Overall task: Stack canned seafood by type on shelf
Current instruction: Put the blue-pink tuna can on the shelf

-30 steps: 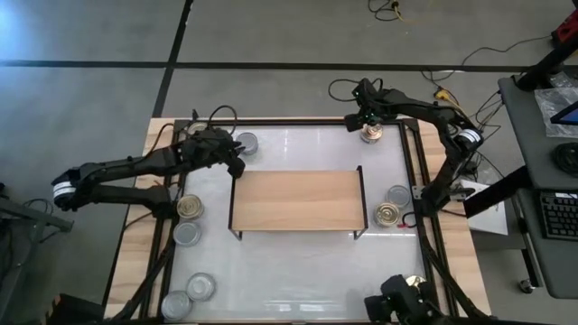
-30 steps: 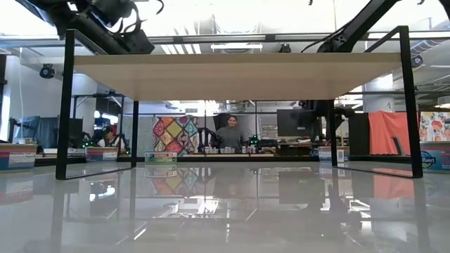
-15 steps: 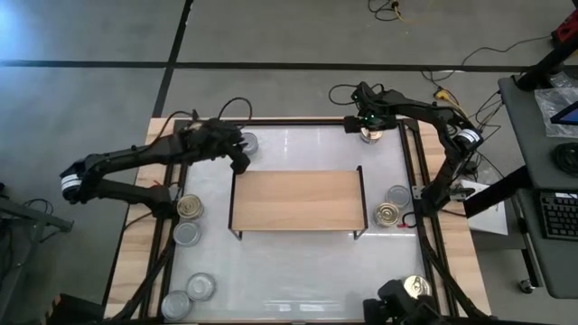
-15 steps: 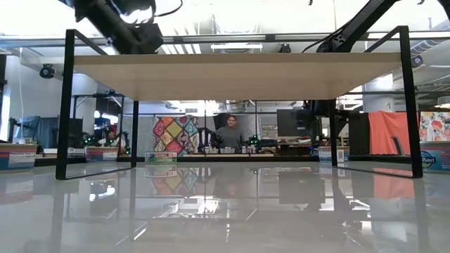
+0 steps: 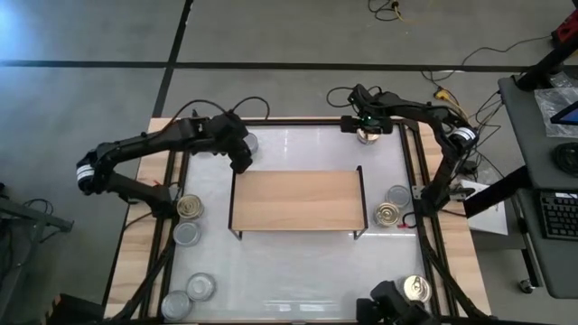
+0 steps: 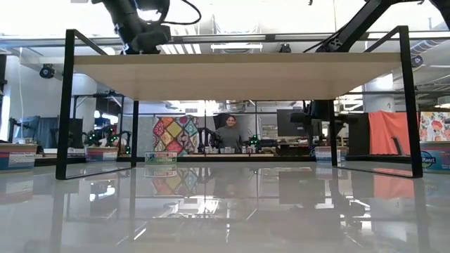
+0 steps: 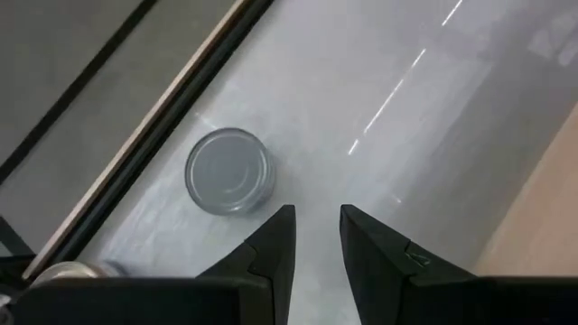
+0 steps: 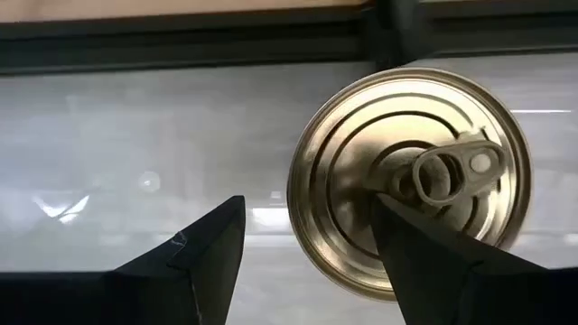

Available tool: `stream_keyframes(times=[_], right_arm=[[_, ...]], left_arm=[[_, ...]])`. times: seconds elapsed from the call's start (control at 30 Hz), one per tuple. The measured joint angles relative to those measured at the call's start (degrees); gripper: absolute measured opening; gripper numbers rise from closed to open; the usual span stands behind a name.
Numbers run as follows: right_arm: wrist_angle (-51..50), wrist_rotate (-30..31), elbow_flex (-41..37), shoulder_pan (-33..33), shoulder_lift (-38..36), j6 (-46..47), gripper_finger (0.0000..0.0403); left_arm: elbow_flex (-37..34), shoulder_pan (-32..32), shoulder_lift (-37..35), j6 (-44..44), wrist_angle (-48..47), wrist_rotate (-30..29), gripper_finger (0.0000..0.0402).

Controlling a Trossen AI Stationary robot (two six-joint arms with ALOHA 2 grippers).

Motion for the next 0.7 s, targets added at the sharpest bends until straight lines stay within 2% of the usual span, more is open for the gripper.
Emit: stream_keyframes(times=[0.23, 0.33, 0.43, 0.57, 0.7], right_arm=[[0.8, -5.0, 1.5, 4.6, -0.2, 0.1, 0.0239], [-0.6, -5.0, 3.7, 5.6, -0.4, -1.7, 0.0242], [-3.8, -2.3, 6.8, 5.2, -0.7, -3.4, 0.0247], [-7.6, 2.9, 9.8, 3.2, -0.7, -7.4, 0.0253], [-8.5, 3.0, 9.8, -0.1, -0.7, -9.5, 0.0258]], left_arm=[[3.8, 0.0, 3.7, -2.1, -5.0, 1.1, 0.0075], [5.9, 0.0, 5.9, -2.2, -5.0, 1.1, 0.0075], [8.4, 0.0, 8.1, -1.1, -5.6, 1.0, 0.0075], [13.0, 0.0, 11.4, -1.7, -13.2, 1.0, 0.0075], [14.7, 0.1, 12.8, -2.5, -18.8, 1.0, 0.0075]])
